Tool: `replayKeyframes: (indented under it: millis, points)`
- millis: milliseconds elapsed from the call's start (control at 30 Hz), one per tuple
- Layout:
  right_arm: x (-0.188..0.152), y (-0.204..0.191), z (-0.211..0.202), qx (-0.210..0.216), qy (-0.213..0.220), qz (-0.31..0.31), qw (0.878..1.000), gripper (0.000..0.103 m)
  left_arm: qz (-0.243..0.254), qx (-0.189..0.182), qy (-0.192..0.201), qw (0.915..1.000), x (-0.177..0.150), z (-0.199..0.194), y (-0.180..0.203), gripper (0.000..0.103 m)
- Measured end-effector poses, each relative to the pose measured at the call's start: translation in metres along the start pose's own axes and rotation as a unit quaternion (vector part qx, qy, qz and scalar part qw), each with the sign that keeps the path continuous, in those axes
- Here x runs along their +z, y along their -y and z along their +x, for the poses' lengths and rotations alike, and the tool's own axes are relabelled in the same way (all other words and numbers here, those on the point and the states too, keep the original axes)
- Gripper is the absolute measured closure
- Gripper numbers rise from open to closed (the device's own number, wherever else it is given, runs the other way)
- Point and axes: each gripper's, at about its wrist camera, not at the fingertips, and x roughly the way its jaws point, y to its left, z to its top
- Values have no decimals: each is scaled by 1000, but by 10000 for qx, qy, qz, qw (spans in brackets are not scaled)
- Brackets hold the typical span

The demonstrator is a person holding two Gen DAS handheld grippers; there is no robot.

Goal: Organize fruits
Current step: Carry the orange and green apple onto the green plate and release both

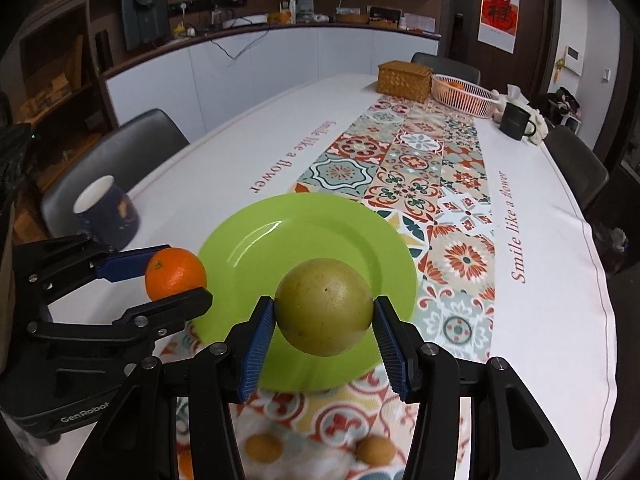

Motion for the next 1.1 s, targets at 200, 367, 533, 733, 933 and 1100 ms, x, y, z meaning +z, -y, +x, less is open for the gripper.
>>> replayKeyframes:
  millis: [200,367,533,733,933,1100]
  points:
    - [17,12,40,-44,-243,85,9997,52,-193,-34,-277,9994,17,35,-15,61]
    - [25,20,63,-60,-385,186,9991,52,-260,4,-458,9986,24,56,-24,61]
    - [26,24,75,21,-473,320,9984,52,-146,115,-599,9980,30,68,-23,61]
    - [24,30,70,-28,-358,492,9981,45,-39,289,-500,9983,28,55,-20,47]
    - [21,38,34,-118,-75,662,9977,41,-114,553,-316,9979,22,13,-16,41]
    - [8,37,-10,-214,208,676,9973,41,-7,663,22,9978,16,-30,3,34]
